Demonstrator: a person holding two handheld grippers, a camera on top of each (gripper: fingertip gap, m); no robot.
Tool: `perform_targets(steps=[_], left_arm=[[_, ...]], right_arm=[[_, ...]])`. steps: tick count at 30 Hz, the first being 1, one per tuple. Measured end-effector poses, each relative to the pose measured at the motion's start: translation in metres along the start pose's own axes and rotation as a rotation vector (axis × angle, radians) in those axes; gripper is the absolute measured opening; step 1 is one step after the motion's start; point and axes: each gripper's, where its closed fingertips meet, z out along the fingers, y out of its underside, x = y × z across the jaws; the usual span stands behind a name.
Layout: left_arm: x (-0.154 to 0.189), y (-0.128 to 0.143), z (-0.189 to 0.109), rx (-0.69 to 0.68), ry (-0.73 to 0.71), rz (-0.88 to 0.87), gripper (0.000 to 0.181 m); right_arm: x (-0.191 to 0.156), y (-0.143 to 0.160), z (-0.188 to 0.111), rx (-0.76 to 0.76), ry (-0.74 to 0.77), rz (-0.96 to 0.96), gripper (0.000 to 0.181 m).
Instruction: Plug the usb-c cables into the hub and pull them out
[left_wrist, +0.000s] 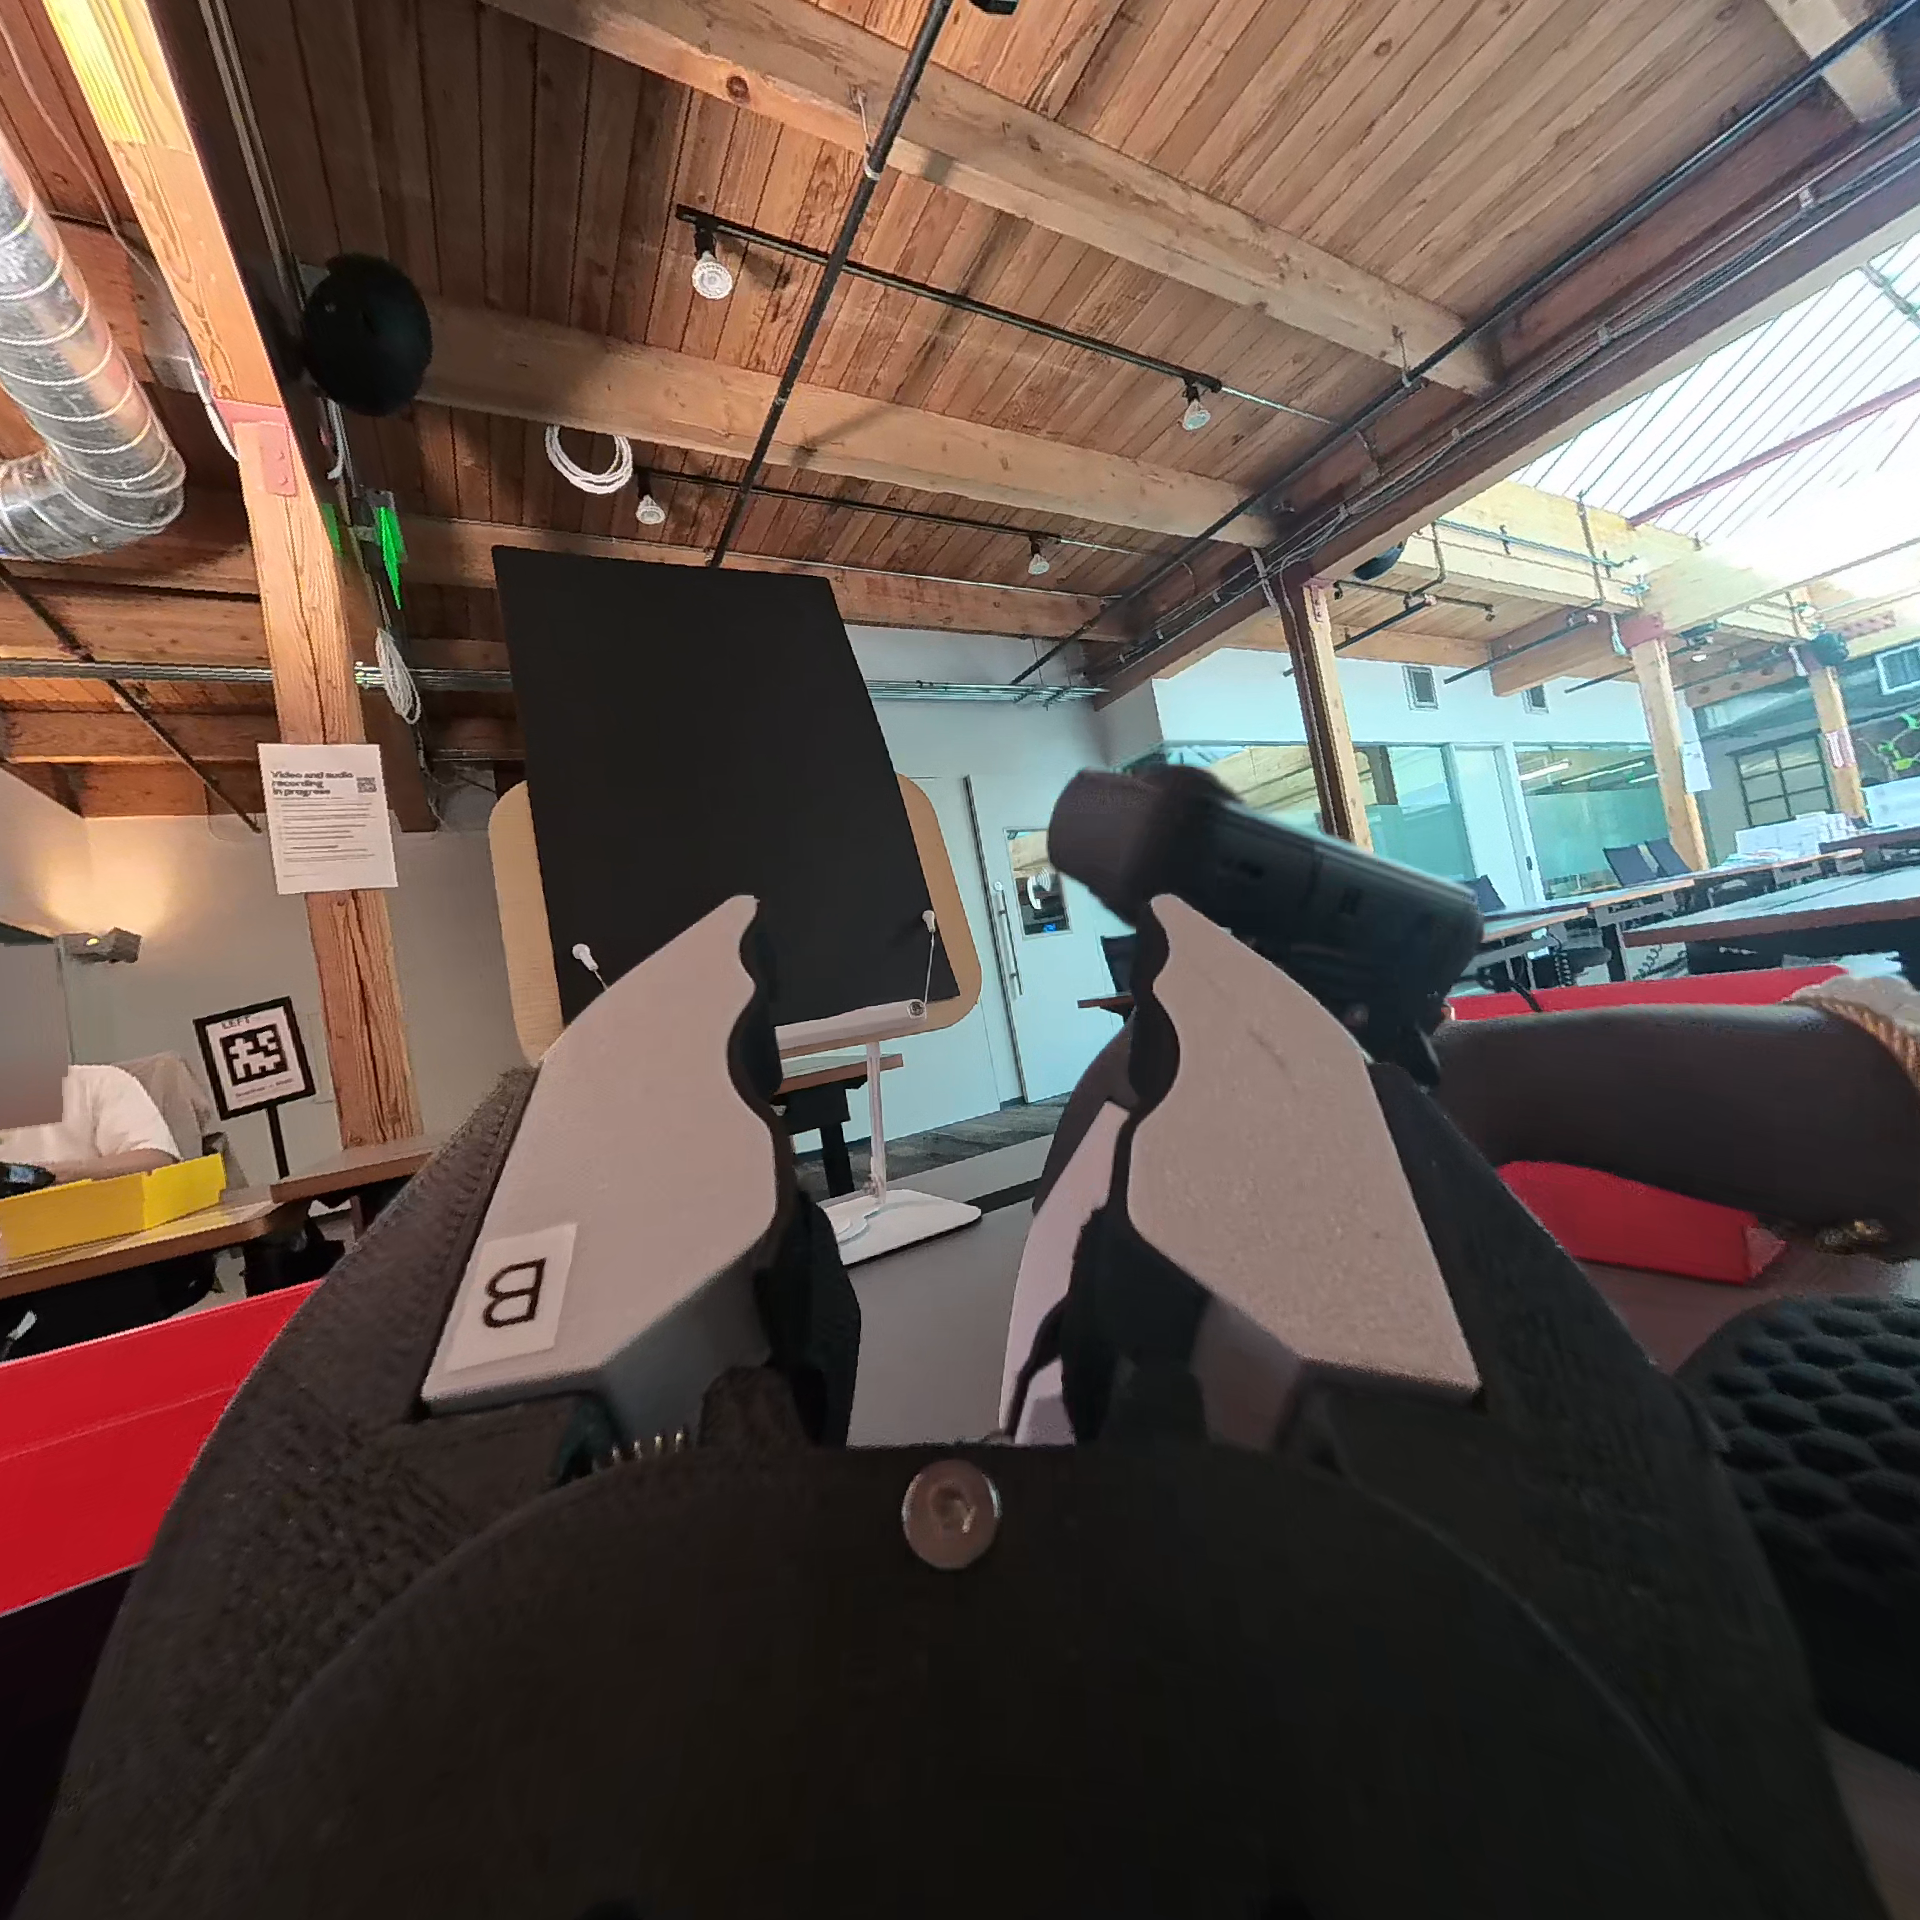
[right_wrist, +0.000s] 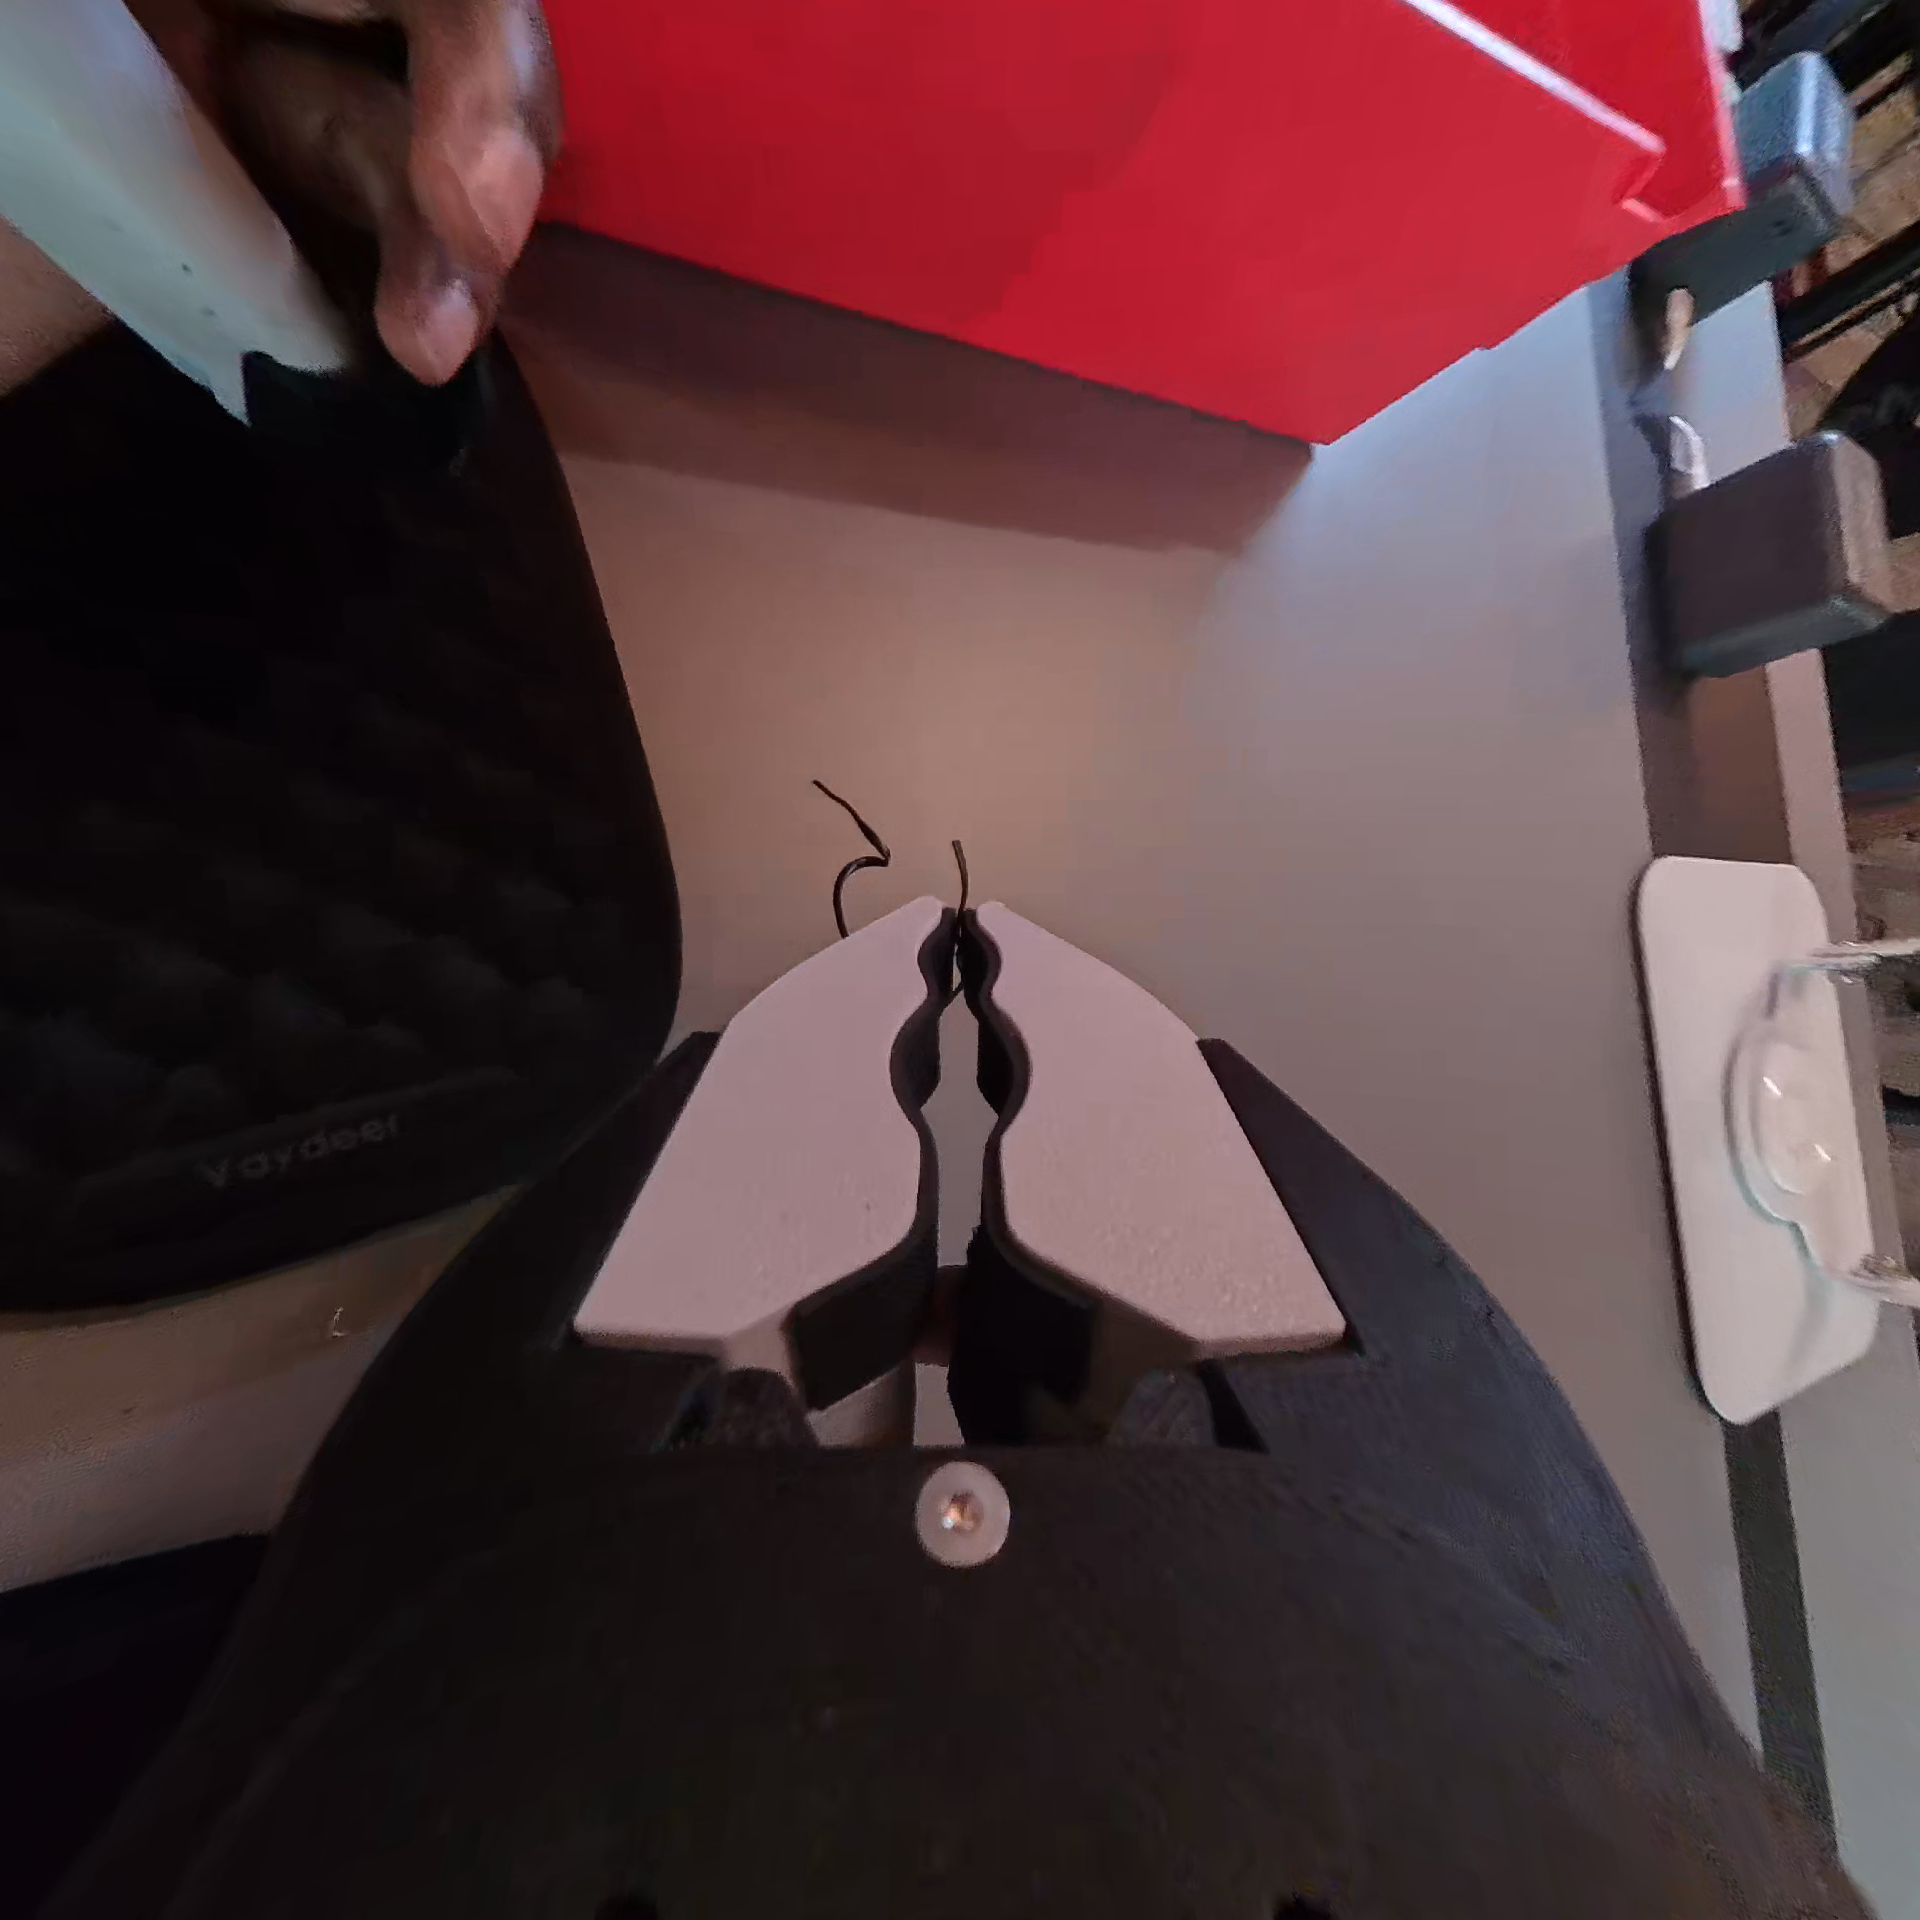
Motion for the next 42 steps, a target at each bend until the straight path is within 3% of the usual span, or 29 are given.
perform_targets(steps=[6, 11, 20, 25, 28, 34, 42], left_arm=[[0.002, 0.002, 0.001, -0.012, 0.013, -0.001, 0.063], [0.004, 0.005, 0.002, -0.027, 0.023, 0.002, 0.062], [0.007, 0.009, 0.003, -0.048, 0.039, 0.008, 0.061], [0.011, 0.012, 0.004, -0.067, 0.051, 0.036, 0.060], [0.012, 0.014, 0.005, -0.075, 0.058, 0.041, 0.060], [0.015, 0.017, 0.006, -0.092, 0.071, 0.056, 0.059], [0.016, 0.018, 0.006, -0.095, 0.077, 0.050, 0.059]], right_arm=[[0.018, 0.004, -0.032, -0.022, 0.129, 0.012, 0.000], [0.033, 0.019, -0.088, 0.022, 0.291, 0.137, 0.000], [0.042, 0.113, -0.242, 0.157, 0.707, 0.569, 0.000], [0.023, 0.173, -0.300, 0.131, 0.885, 0.742, 0.000], [0.010, 0.202, -0.315, 0.106, 0.936, 0.818, 0.000], [0.002, 0.237, -0.315, 0.032, 0.960, 0.903, 0.000], [-0.037, 0.314, -0.340, -0.275, 1.031, 1.081, 0.000]])
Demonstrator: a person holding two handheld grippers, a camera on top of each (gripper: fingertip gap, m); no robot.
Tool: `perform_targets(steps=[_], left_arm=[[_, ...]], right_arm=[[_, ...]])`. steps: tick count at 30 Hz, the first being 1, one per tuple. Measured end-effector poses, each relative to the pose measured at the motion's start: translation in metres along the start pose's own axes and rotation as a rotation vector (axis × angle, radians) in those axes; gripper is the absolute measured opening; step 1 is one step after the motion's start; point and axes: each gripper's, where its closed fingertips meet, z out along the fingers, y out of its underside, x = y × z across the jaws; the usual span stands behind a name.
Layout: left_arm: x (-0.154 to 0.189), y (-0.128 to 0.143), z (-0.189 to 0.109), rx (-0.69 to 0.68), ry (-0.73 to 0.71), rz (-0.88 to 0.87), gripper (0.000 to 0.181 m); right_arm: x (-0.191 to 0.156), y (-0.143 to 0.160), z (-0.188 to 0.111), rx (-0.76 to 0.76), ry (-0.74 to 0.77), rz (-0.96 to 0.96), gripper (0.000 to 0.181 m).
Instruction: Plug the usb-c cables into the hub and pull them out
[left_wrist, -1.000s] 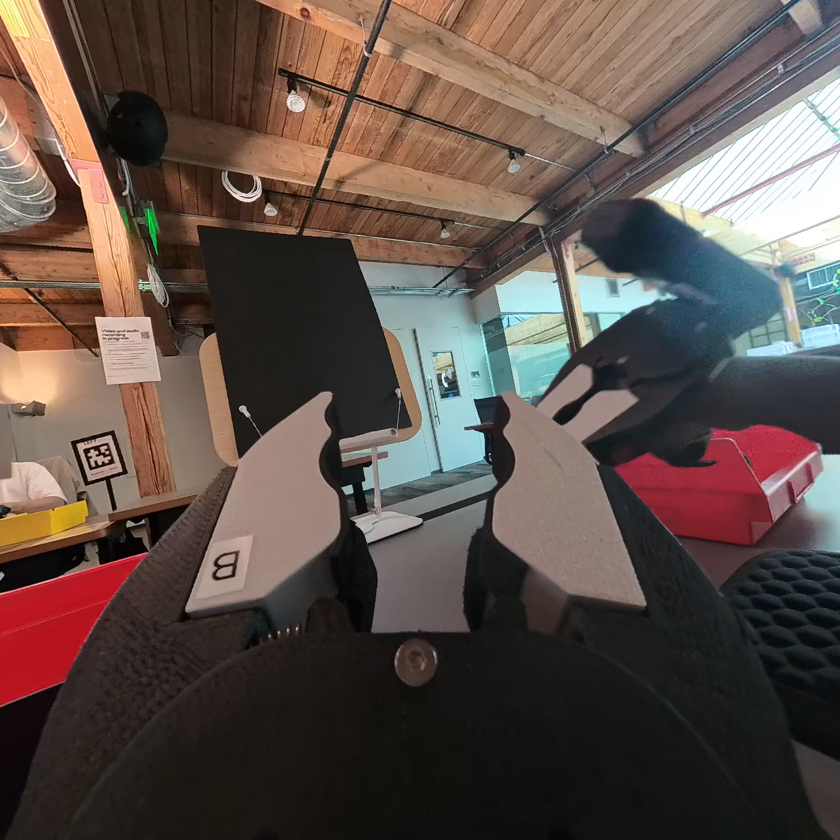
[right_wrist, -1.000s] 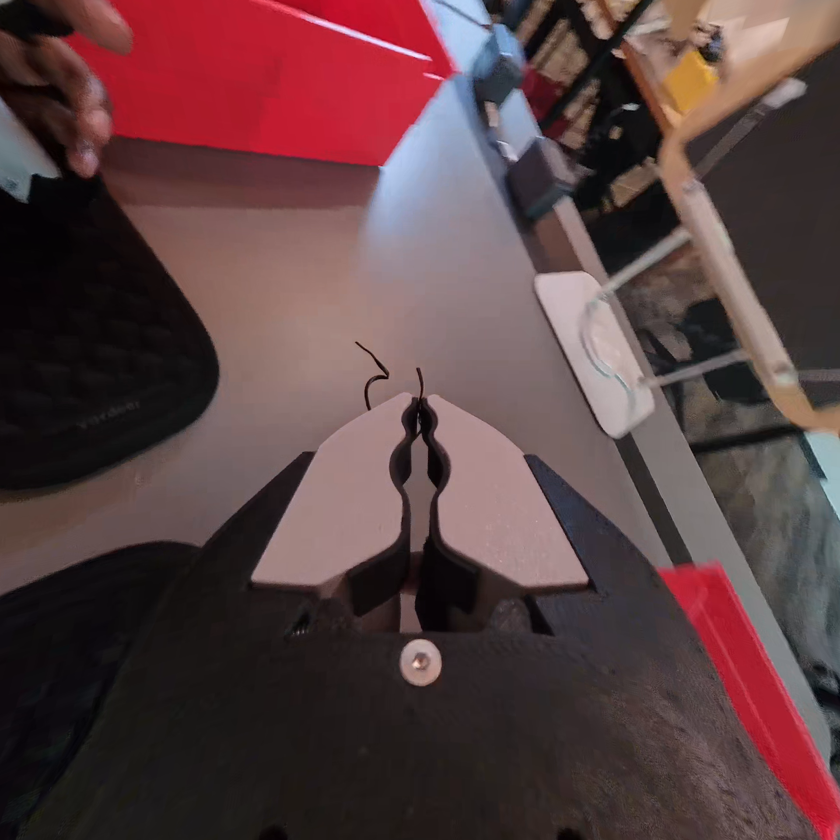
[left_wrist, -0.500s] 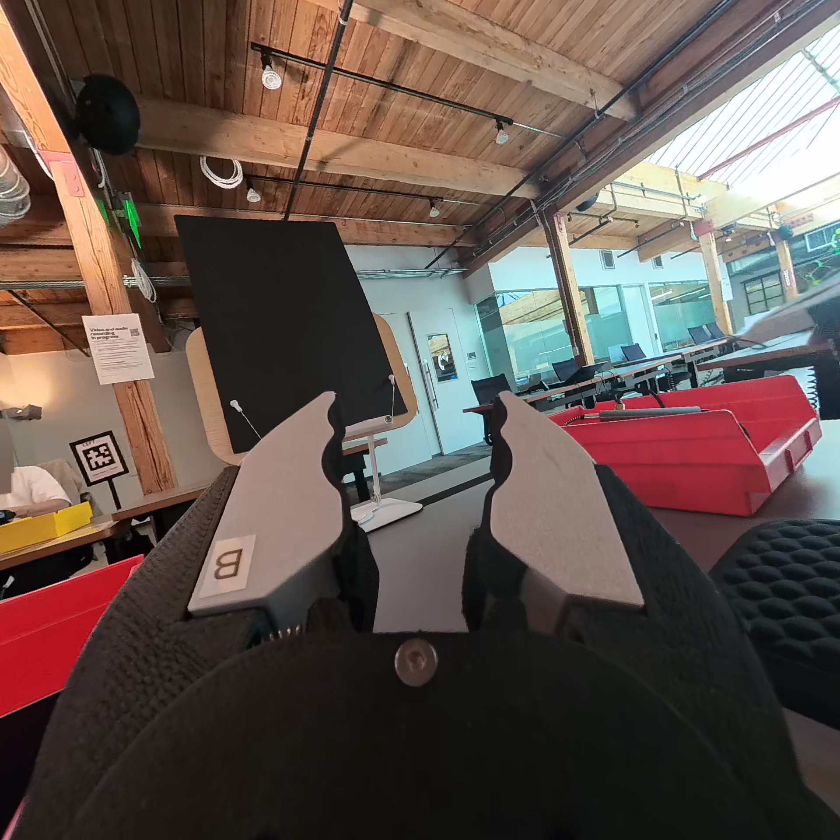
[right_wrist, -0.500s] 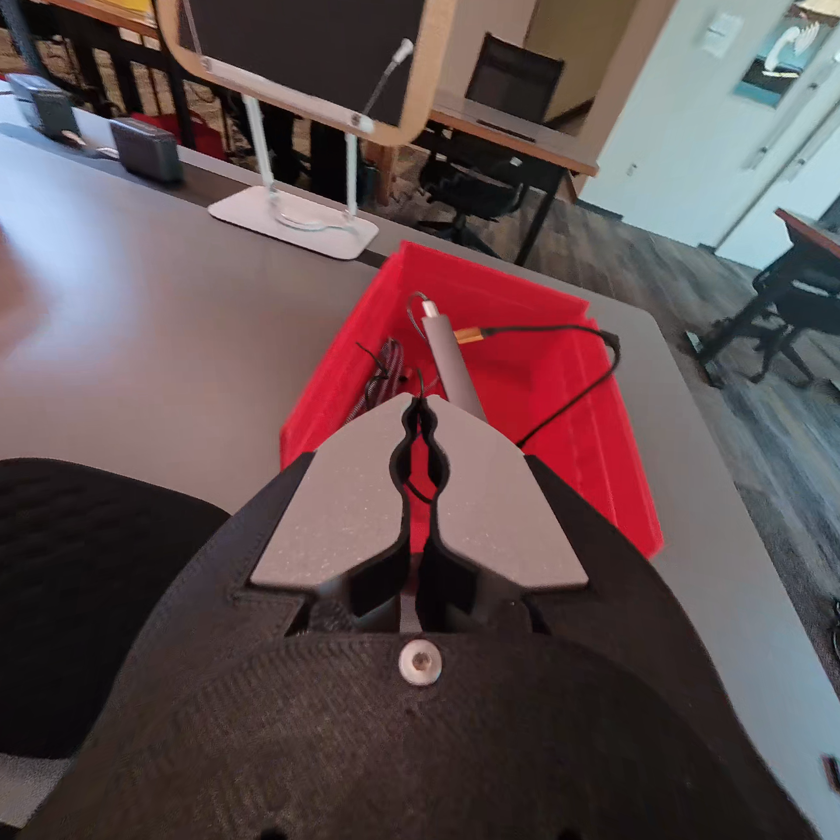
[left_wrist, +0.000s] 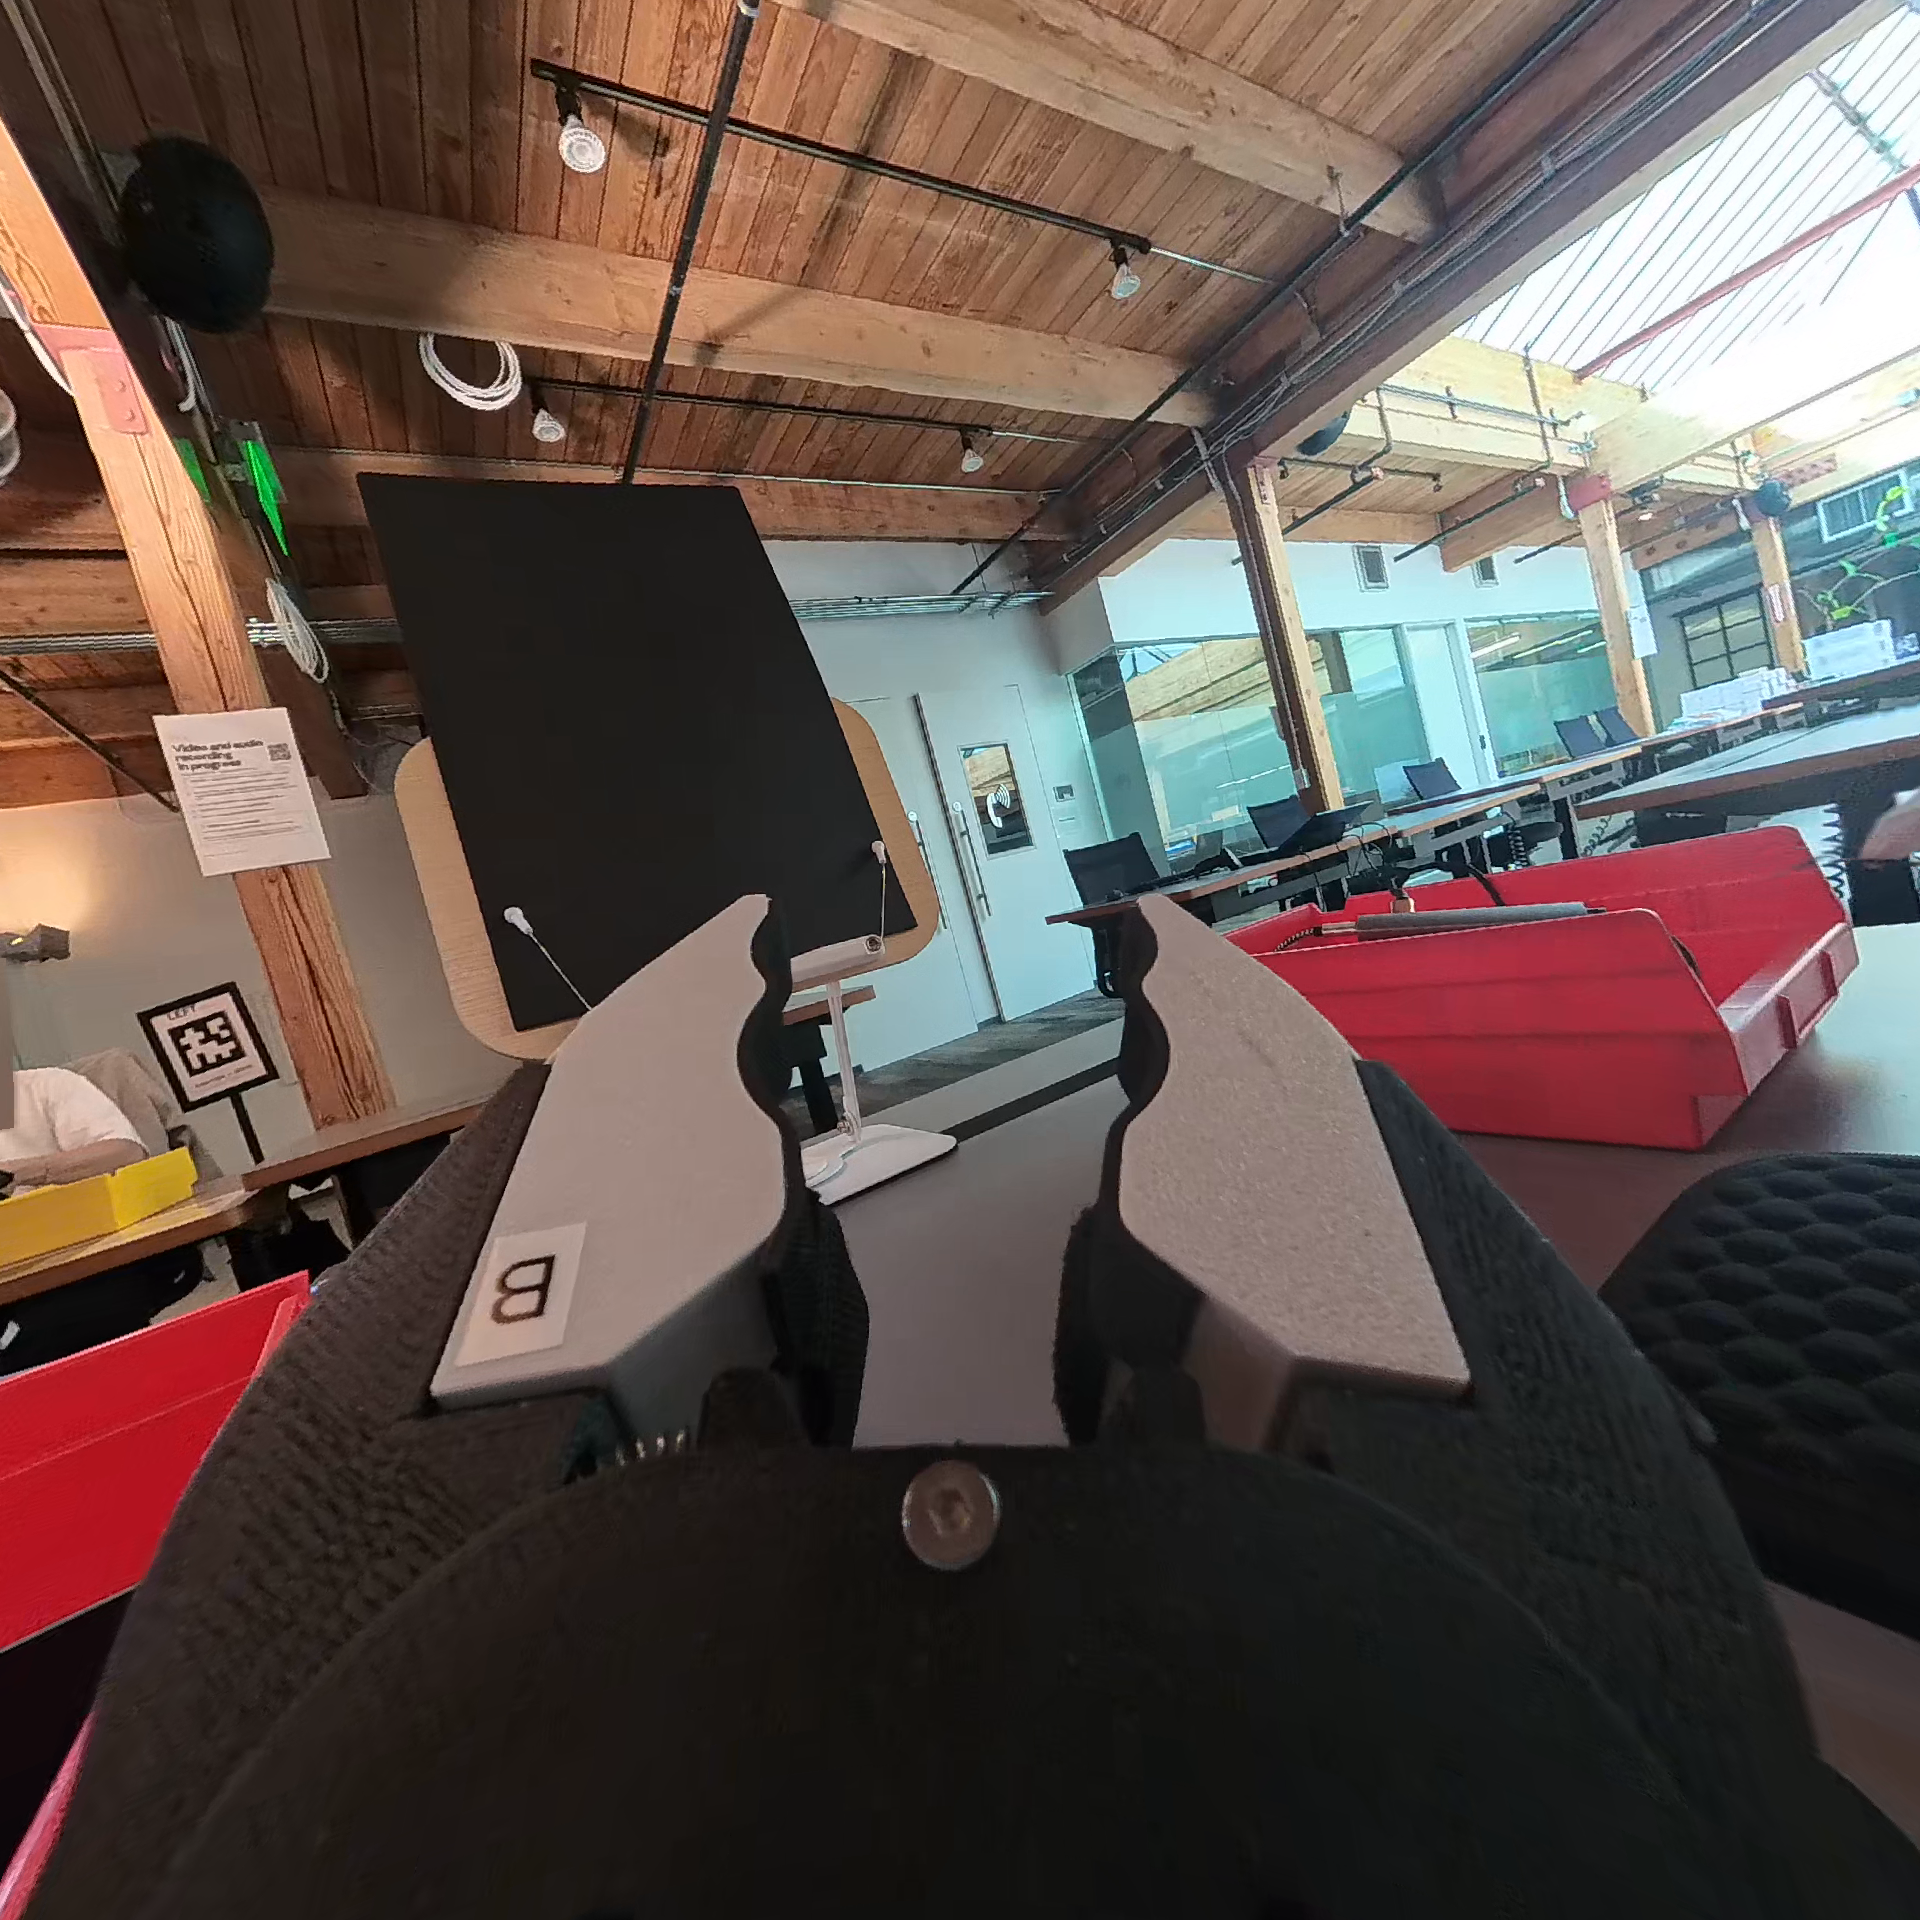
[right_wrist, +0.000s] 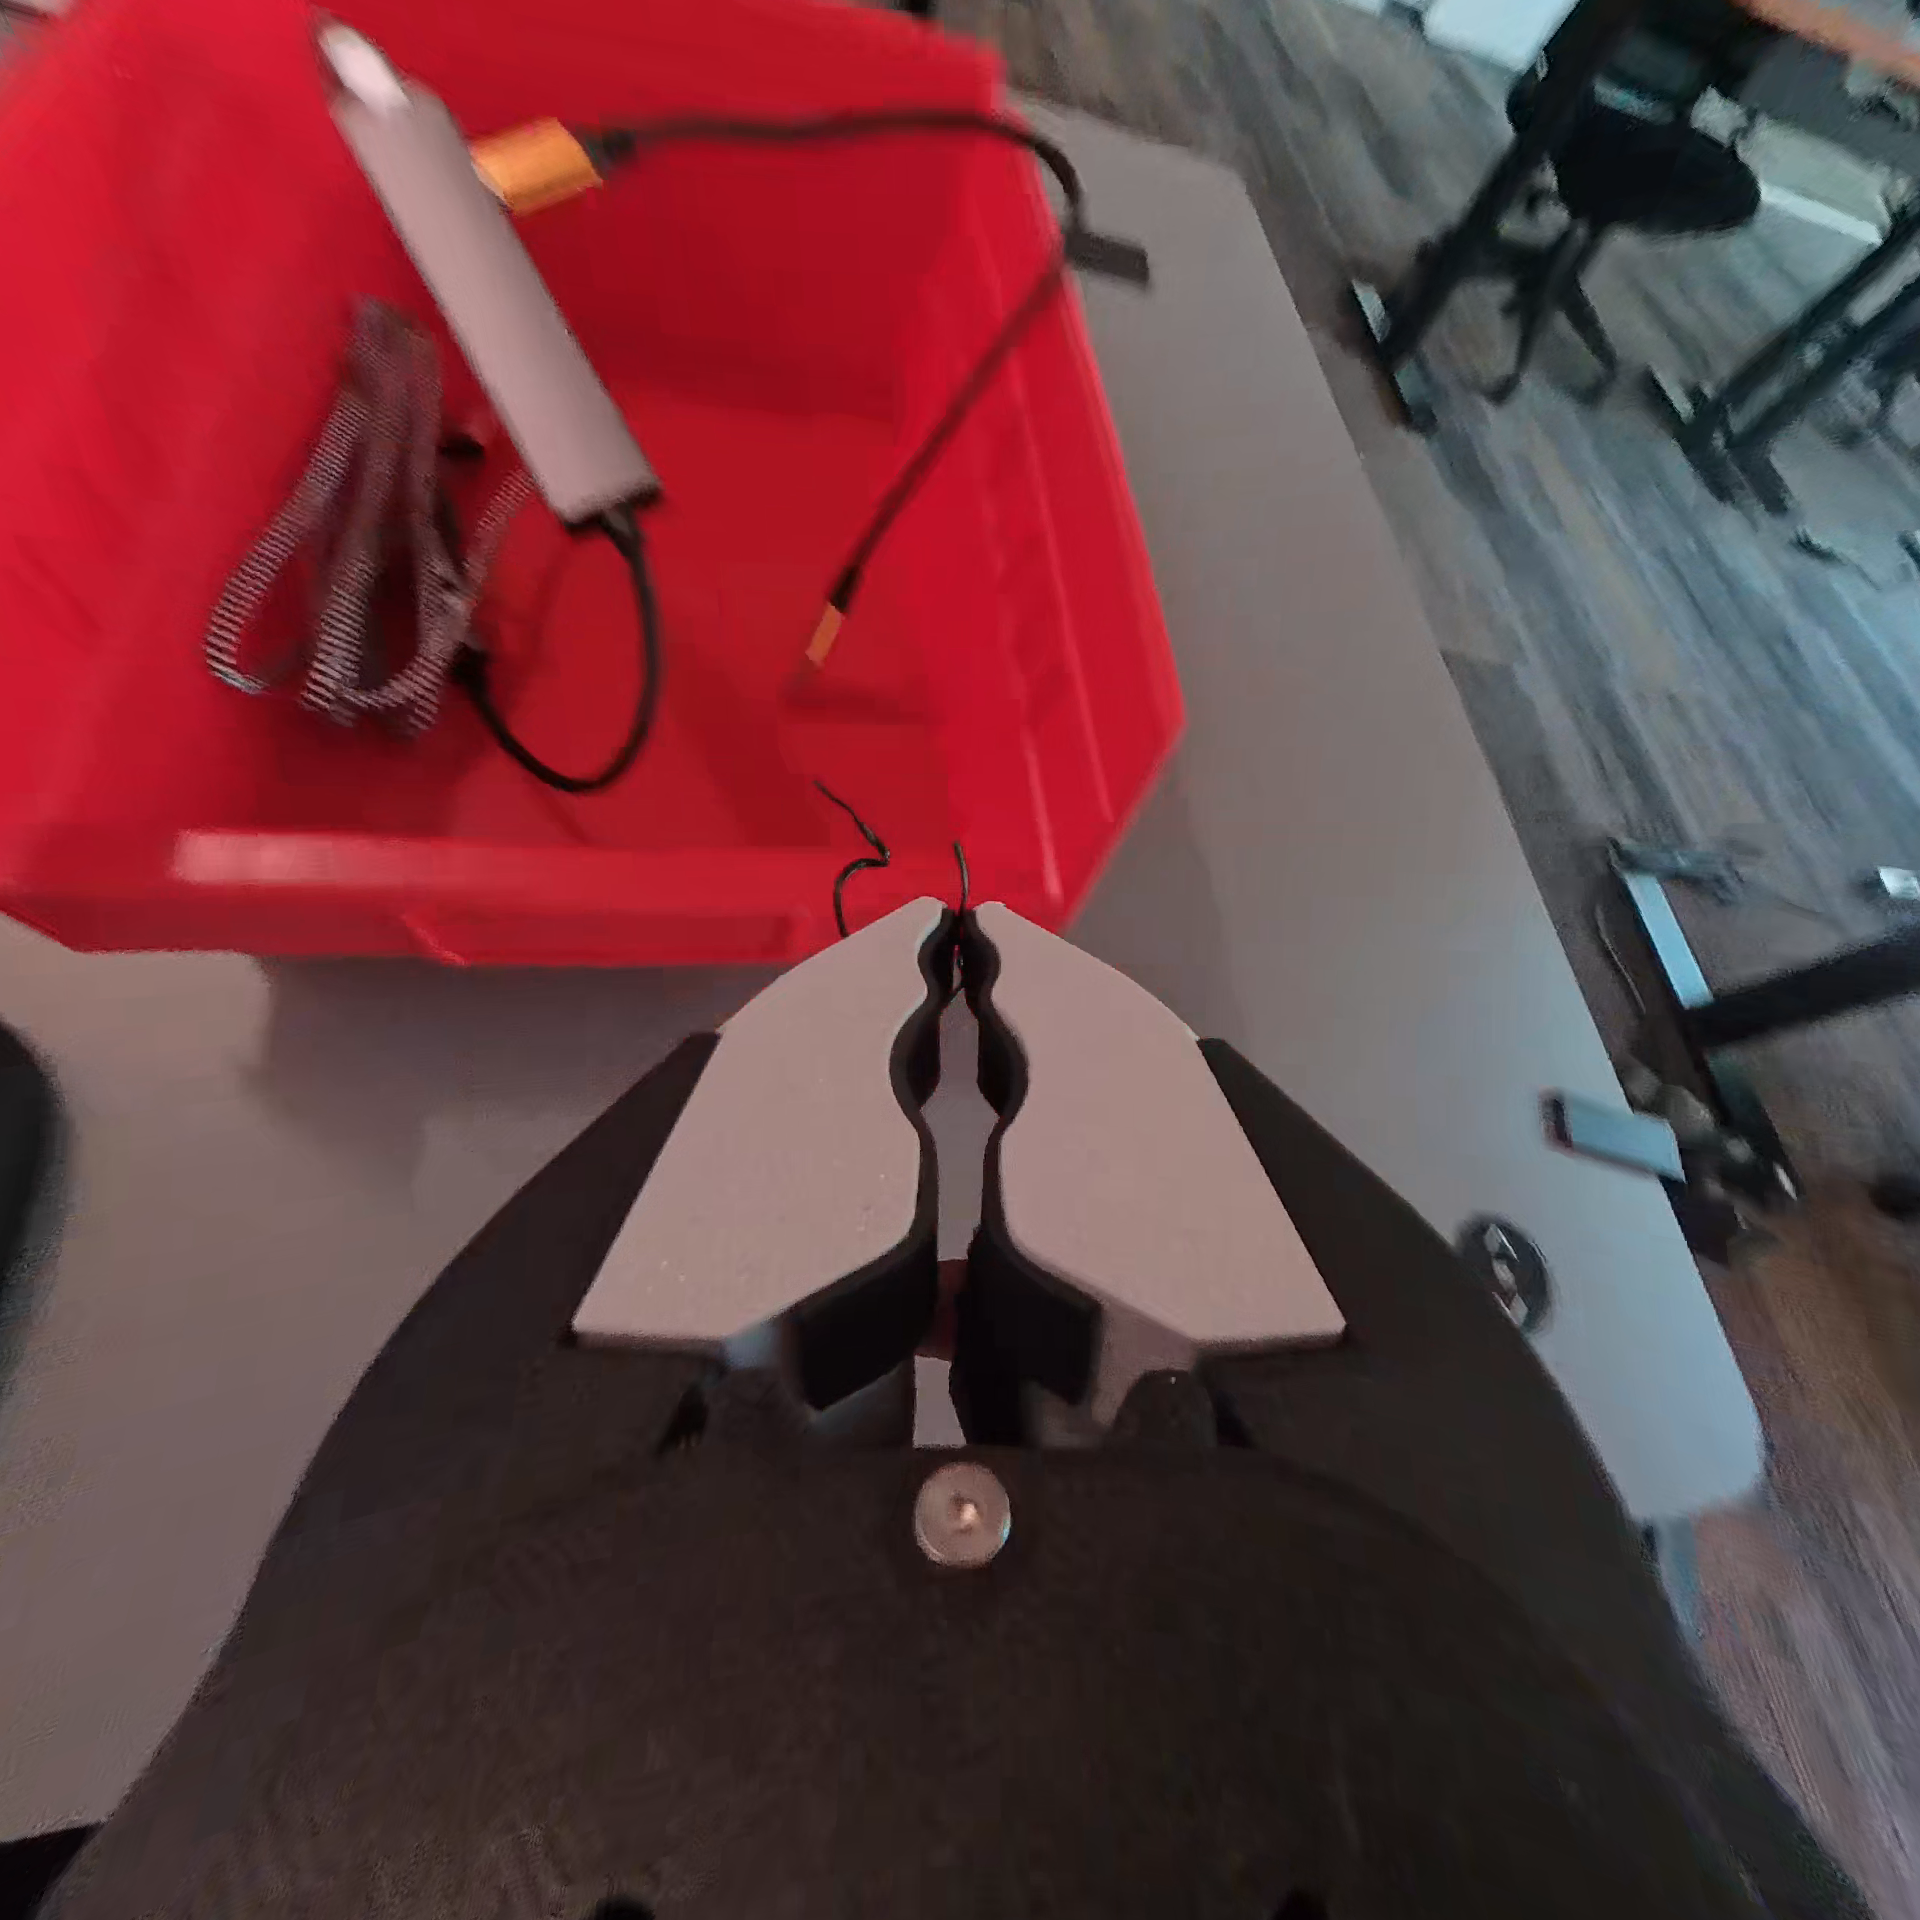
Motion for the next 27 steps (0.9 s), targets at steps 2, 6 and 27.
perform_targets(steps=[2, 6, 27], left_arm=[[0.001, 0.000, 0.000, -0.002, 0.003, 0.002, 0.059], [0.002, 0.001, 0.001, -0.006, 0.008, 0.014, 0.059], [0.027, -0.012, 0.005, -0.088, 0.208, -0.129, 0.057]], right_arm=[[0.020, 0.020, 0.001, -0.083, 0.063, 0.024, 0.000], [0.038, 0.054, 0.009, -0.202, 0.117, 0.079, 0.000], [0.029, -0.037, -0.008, 0.299, 0.180, -0.019, 0.133]])
